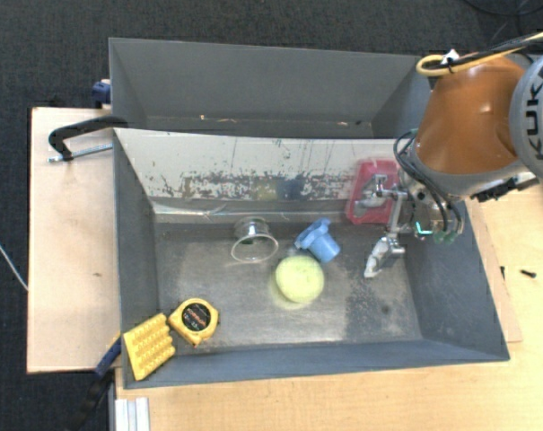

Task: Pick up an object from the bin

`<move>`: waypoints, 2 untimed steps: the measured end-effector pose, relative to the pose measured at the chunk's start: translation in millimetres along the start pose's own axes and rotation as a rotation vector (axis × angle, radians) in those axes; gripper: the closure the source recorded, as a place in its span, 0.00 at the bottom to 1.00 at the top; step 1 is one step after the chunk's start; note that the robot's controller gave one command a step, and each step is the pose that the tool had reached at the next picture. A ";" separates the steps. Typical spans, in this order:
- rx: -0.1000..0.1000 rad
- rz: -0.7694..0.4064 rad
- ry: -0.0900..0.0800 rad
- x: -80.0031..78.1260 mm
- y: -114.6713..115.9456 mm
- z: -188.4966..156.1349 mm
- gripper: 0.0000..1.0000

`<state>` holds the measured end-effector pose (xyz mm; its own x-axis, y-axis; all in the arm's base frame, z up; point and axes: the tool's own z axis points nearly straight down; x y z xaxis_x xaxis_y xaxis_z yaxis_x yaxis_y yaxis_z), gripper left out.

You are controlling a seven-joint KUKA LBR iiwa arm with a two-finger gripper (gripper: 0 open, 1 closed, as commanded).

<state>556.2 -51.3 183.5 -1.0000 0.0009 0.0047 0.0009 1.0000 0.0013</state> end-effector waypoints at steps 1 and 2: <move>0.001 -0.001 -0.008 -1.7 0.1 -4.0 0.00; 0.000 0.035 -0.012 11.8 38.9 74.1 0.00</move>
Offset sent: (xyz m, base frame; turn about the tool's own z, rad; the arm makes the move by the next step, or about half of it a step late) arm -0.0210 0.0571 -0.1135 0.0493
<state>544.1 -12.3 109.5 -0.9993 0.0360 -0.0069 0.0360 0.9994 0.0012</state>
